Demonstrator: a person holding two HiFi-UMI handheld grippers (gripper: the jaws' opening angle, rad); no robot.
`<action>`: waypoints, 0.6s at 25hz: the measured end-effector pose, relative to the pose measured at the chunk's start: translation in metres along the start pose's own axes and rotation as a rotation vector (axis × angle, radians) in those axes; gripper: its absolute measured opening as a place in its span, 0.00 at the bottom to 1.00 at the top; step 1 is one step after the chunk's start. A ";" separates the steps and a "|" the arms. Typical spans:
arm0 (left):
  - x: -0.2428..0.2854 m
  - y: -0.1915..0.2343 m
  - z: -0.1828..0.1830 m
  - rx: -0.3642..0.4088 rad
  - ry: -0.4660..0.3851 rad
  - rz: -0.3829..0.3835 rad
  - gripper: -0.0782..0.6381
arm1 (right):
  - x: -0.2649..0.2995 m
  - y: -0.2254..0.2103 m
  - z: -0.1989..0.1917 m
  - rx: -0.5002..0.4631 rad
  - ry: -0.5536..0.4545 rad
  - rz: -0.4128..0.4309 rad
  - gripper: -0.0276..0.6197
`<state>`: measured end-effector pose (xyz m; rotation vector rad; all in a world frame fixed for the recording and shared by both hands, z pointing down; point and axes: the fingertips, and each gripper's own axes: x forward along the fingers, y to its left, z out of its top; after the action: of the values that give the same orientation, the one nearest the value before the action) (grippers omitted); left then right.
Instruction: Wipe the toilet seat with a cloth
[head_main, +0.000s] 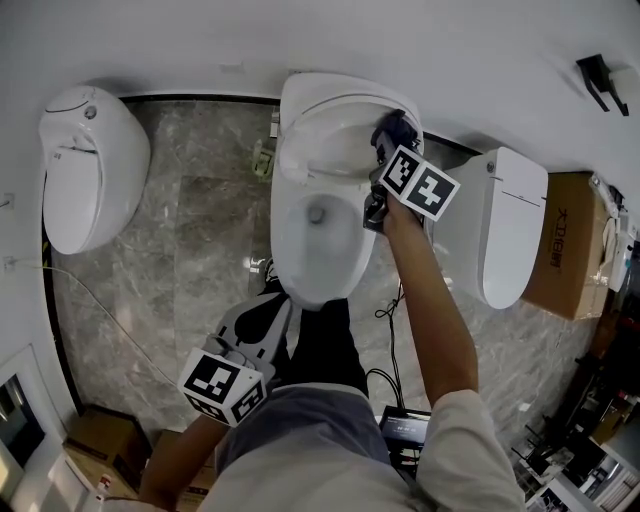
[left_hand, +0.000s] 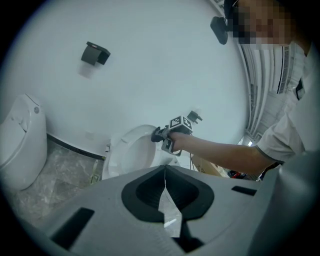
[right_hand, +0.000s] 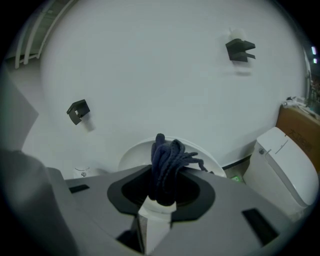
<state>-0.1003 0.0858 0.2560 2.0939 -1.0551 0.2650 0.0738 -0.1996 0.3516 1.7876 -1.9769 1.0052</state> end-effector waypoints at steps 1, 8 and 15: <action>-0.001 0.001 0.000 -0.001 -0.002 0.002 0.12 | 0.001 0.002 0.000 -0.003 0.000 0.002 0.20; -0.009 0.010 -0.003 -0.017 -0.003 0.021 0.12 | 0.004 0.024 -0.002 -0.029 -0.004 0.028 0.20; -0.016 0.021 -0.006 -0.030 -0.007 0.039 0.12 | 0.011 0.045 -0.011 -0.036 -0.008 0.063 0.20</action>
<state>-0.1257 0.0922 0.2634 2.0506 -1.0985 0.2596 0.0265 -0.2016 0.3533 1.7225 -2.0547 0.9767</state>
